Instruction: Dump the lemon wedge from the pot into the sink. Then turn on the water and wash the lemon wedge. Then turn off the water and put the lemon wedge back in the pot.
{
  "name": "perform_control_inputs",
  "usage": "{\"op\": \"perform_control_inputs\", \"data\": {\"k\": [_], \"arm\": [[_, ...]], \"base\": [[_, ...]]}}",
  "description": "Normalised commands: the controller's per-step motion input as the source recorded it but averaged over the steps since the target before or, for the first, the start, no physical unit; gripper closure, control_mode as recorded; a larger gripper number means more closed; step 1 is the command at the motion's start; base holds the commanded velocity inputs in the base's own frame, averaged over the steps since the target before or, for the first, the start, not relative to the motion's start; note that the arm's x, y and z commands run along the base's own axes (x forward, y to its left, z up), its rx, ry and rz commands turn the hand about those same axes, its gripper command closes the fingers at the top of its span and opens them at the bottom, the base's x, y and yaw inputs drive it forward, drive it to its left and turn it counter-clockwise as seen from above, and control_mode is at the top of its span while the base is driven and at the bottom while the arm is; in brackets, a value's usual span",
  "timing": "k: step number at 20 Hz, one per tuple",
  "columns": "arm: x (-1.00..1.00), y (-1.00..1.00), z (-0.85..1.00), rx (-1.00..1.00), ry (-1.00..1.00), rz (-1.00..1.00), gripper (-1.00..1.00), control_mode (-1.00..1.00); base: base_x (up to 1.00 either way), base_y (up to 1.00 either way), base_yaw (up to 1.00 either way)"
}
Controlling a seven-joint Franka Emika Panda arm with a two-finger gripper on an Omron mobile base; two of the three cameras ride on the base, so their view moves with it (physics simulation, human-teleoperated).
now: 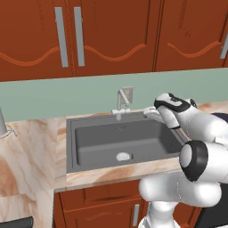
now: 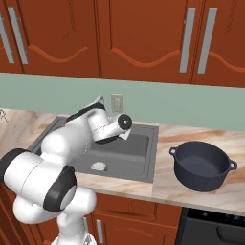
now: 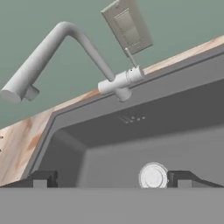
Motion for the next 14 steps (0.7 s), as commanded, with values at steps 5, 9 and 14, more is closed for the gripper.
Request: {"op": "perform_control_inputs", "data": {"k": [5, 9, 14], "arm": [[0.5, -0.05, 0.02, 0.0, 0.07, -0.04, -1.0, -1.0], [0.29, -0.06, 0.0, 0.0, 0.05, -0.13, -1.0, -1.0], [0.02, 0.0, 0.0, 0.0, -0.08, 0.0, -1.0, -1.0]], "base": [[0.0, 0.0, 0.0], [0.0, 0.0, 0.0], [0.0, 0.0, 0.0]]}}
